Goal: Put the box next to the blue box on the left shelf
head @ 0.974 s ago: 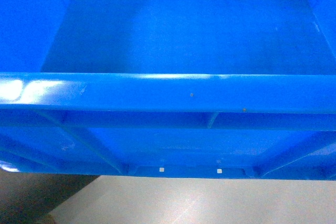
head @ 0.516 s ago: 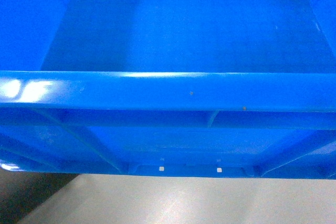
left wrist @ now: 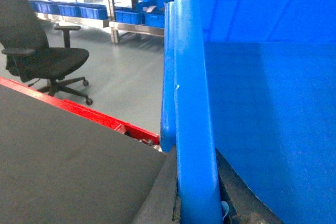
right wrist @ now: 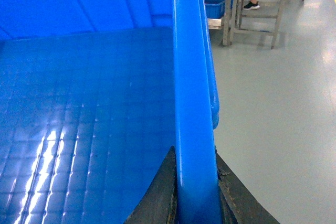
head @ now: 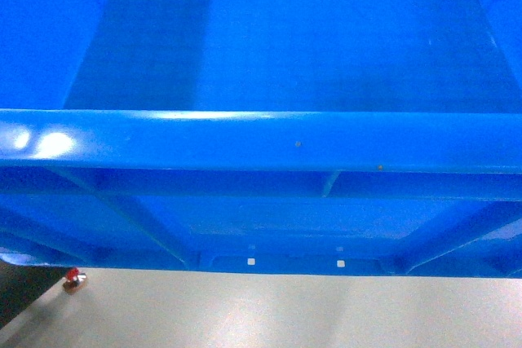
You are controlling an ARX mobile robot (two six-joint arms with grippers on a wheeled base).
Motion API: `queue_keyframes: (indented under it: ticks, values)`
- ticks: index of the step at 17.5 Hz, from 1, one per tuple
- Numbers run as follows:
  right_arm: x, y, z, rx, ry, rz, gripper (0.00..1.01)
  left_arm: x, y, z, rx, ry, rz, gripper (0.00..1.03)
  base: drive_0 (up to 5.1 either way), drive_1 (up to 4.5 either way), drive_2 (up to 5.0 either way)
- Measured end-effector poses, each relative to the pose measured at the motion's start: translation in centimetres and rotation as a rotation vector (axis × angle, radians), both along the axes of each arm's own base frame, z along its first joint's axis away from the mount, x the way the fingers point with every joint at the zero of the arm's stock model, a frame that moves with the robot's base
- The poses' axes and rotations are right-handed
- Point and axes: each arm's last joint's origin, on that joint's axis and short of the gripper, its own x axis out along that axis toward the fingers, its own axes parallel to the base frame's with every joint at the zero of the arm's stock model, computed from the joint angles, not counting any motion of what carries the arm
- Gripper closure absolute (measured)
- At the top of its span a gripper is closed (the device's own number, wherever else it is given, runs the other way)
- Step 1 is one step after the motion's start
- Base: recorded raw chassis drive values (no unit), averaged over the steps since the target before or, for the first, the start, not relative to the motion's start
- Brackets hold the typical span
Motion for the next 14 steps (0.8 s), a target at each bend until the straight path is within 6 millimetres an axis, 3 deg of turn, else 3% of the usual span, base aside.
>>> queue_keyframes:
  ticks: [14]
  values:
    - [0.00, 0.00, 0.00, 0.000, 0.000, 0.000, 0.91, 0.00, 0.00, -0.01, 0.000, 0.001, 0.000, 0.95, -1.6, -1.65, -1.6]
